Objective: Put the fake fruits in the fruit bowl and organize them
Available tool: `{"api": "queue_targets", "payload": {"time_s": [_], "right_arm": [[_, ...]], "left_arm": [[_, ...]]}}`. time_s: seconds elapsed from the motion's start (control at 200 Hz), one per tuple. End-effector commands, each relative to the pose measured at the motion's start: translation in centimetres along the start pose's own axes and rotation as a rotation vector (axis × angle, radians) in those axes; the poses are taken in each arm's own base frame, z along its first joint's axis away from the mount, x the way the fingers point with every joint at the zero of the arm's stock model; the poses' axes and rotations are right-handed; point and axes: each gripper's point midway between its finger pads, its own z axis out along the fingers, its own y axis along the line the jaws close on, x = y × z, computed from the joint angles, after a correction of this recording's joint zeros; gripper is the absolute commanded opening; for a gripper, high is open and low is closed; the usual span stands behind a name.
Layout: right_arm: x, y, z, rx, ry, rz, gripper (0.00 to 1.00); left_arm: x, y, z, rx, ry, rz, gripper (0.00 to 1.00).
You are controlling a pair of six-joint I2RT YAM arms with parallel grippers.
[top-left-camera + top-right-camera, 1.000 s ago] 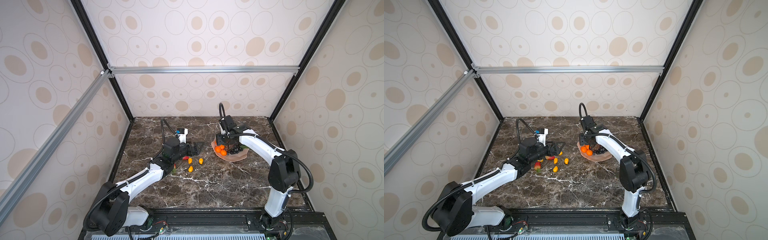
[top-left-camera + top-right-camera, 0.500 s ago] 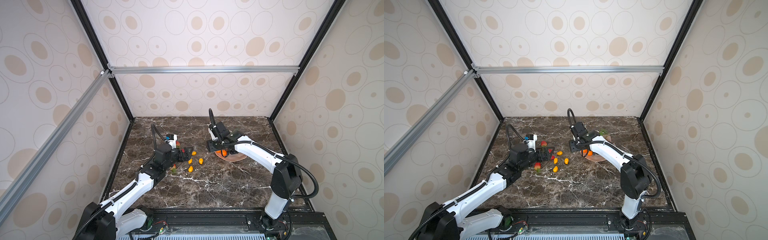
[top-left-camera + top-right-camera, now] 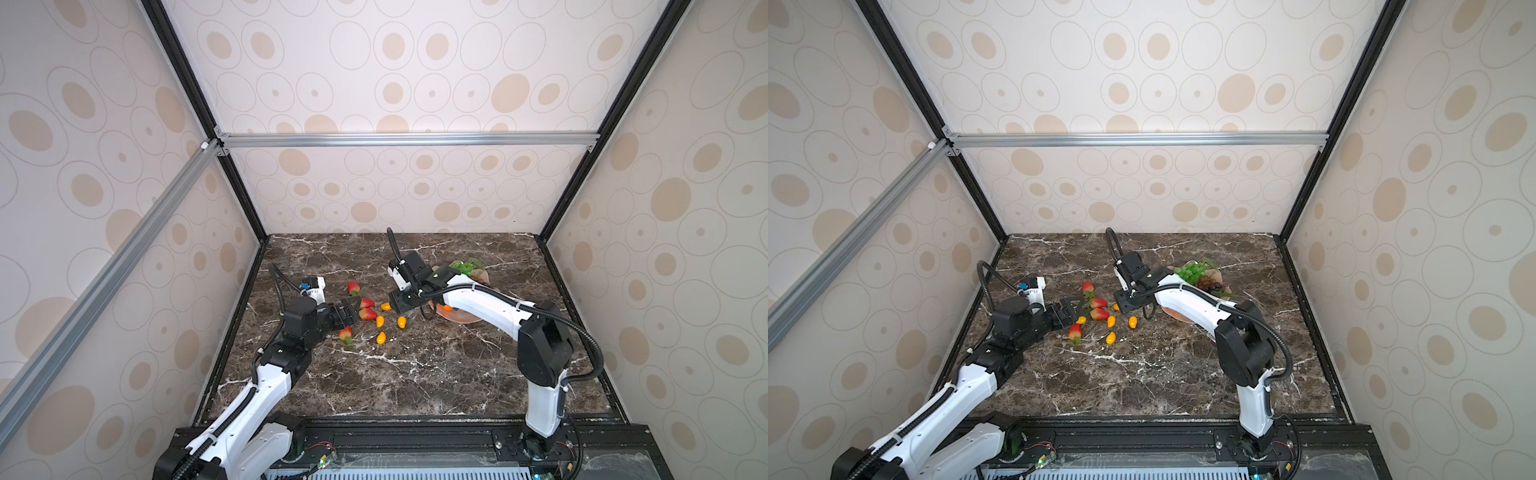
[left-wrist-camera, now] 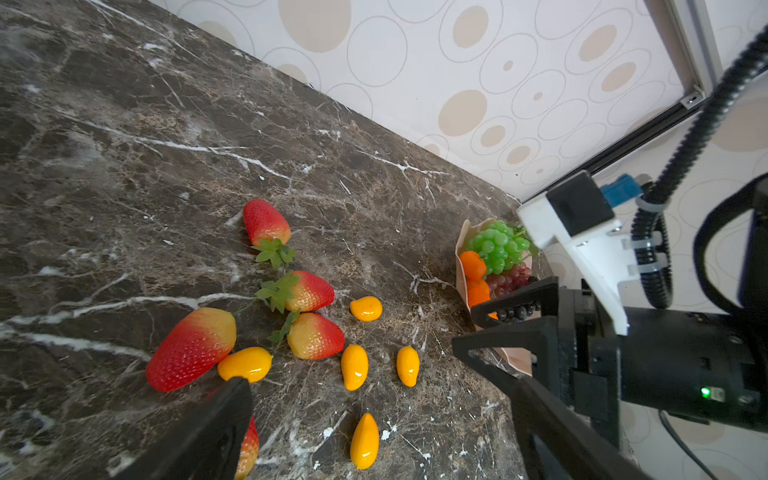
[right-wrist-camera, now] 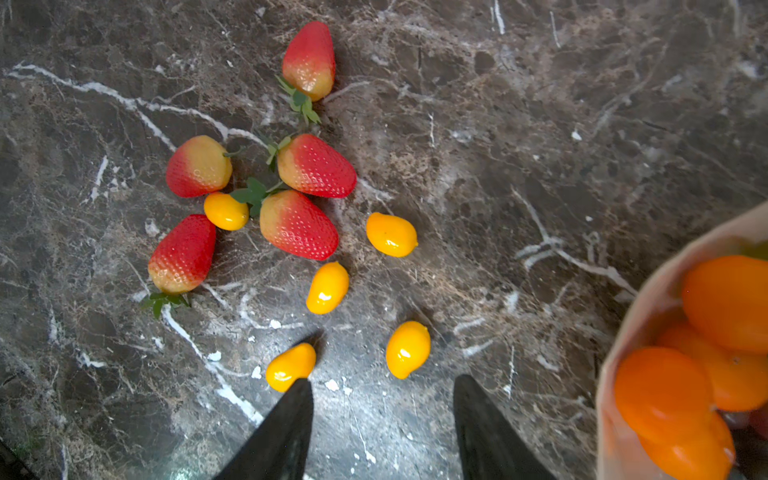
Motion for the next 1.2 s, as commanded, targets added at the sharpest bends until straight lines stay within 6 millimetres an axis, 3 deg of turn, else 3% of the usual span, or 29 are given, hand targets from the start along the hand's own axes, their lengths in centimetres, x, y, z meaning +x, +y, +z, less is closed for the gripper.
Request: {"api": "queue_targets", "payload": {"time_s": [0.0,0.35,0.545,0.76,0.795,1.195], "right_arm": [[-0.3,2.0,0.6,-0.027,0.02,-0.062,0.56],[-1.0,6.7,2.9,-0.082,0.066,-0.18,0.53],[-1.5,8.3,4.7,-0.072,0.087,-0.233,0.51],[-1.9,9.0,6.7,-0.049,0.114,-0.291,0.48],[-2.8,9.3,6.5,-0.05,0.091,-0.299,0.48],[-3.7,9.3,9.9,-0.012,0.089,-0.342,0.45]], "left_arm": [[0.0,0.6,-0.7,0.003,0.001,-0.039,0.98],[-0.1,3.4,-1.7,-0.017,-0.02,-0.128,0.98],[-0.2,4.5,-2.1,-0.026,-0.033,-0.159,0.98],[0.2,5.4,-2.3,-0.023,-0.036,-0.194,0.98],[0.1,5.5,-2.4,-0.023,-0.039,-0.197,0.98],[0.0,6.6,-2.9,-0.041,-0.059,-0.225,0.98]]}}
